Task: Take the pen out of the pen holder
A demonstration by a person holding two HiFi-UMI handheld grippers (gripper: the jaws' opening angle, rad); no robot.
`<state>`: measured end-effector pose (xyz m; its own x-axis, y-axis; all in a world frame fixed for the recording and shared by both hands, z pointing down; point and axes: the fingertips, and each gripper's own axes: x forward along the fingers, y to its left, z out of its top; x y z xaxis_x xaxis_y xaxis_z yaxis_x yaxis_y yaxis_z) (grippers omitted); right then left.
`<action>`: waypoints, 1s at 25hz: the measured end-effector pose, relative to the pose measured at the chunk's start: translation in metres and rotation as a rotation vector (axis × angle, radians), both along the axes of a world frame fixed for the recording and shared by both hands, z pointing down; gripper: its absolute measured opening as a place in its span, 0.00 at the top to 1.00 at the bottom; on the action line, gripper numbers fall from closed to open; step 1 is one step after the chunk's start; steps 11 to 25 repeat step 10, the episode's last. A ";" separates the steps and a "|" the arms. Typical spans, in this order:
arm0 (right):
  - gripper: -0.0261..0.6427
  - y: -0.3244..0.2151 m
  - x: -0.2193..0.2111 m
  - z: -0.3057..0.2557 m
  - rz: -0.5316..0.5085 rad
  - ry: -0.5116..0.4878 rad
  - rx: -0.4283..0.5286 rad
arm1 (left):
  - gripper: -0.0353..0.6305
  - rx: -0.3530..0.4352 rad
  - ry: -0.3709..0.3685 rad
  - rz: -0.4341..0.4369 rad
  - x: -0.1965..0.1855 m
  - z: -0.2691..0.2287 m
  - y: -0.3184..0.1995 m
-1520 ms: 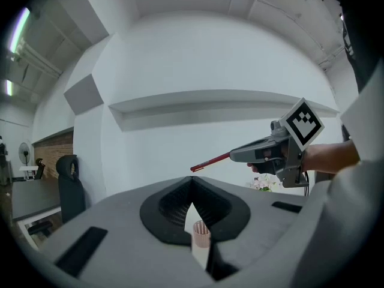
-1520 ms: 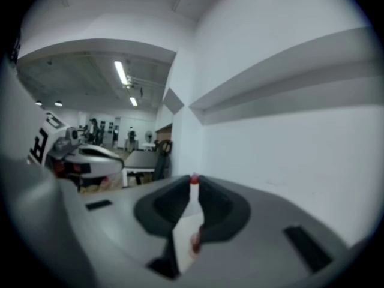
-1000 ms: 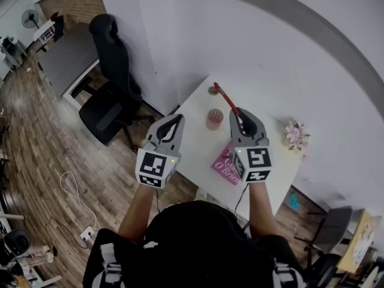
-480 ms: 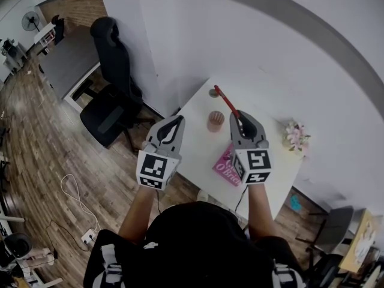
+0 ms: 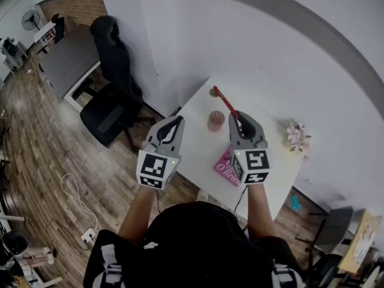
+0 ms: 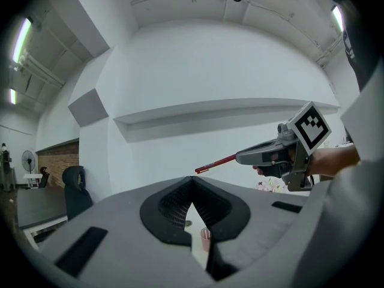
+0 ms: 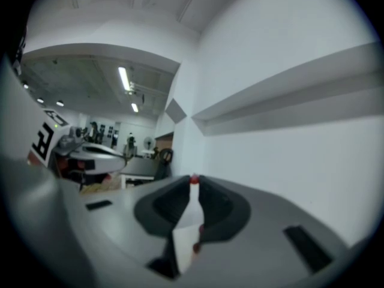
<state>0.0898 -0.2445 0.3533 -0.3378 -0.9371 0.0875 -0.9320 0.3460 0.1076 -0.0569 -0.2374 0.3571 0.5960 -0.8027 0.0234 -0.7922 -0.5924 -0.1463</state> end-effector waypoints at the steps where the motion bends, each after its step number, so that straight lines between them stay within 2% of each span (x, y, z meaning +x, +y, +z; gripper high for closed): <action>1: 0.86 0.000 0.000 0.000 -0.002 0.000 -0.001 | 0.92 -0.002 0.000 0.000 0.001 0.001 0.000; 25: 0.86 -0.001 -0.002 0.001 -0.014 -0.001 -0.004 | 0.92 -0.002 0.002 0.004 0.004 0.001 -0.001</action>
